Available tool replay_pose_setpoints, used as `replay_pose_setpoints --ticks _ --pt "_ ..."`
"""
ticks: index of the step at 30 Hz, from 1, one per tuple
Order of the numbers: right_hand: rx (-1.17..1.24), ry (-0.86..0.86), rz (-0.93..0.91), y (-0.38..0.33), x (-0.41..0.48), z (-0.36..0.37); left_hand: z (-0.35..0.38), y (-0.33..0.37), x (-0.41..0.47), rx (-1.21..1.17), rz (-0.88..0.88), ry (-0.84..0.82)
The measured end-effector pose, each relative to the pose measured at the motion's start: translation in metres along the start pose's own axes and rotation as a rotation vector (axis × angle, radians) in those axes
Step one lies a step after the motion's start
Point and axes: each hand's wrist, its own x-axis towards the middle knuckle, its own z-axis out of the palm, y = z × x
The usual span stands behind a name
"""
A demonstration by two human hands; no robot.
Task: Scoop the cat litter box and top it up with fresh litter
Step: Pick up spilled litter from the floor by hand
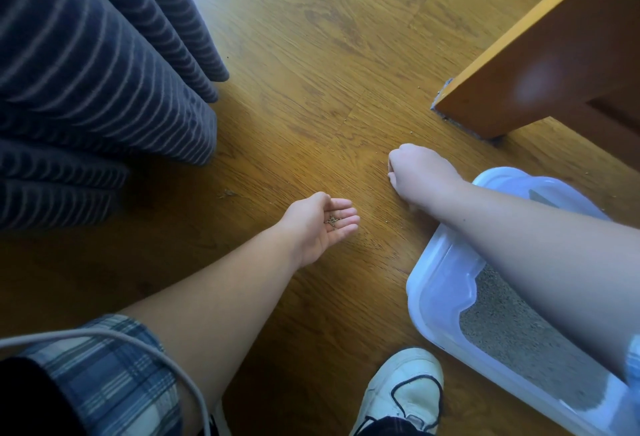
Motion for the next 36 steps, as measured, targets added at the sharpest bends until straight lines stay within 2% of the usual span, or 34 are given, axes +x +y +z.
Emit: replay_pose_setpoints --ticks 6,11,26,36 --pt "0.044 -0.040 0.060 0.002 -0.002 0.000 0.002 -0.001 0.000 0.005 -0.003 -0.002" --pt "0.260 0.026 0.132 0.008 0.001 -0.018 0.000 -0.001 0.001 -0.001 -0.004 0.006" --pt "0.174 -0.010 0.077 0.004 0.011 -0.007 0.000 -0.002 0.002 0.000 -0.012 0.002" --pt "0.017 0.055 0.028 -0.007 0.010 0.002 0.000 0.001 0.004 -0.013 -0.013 0.024"
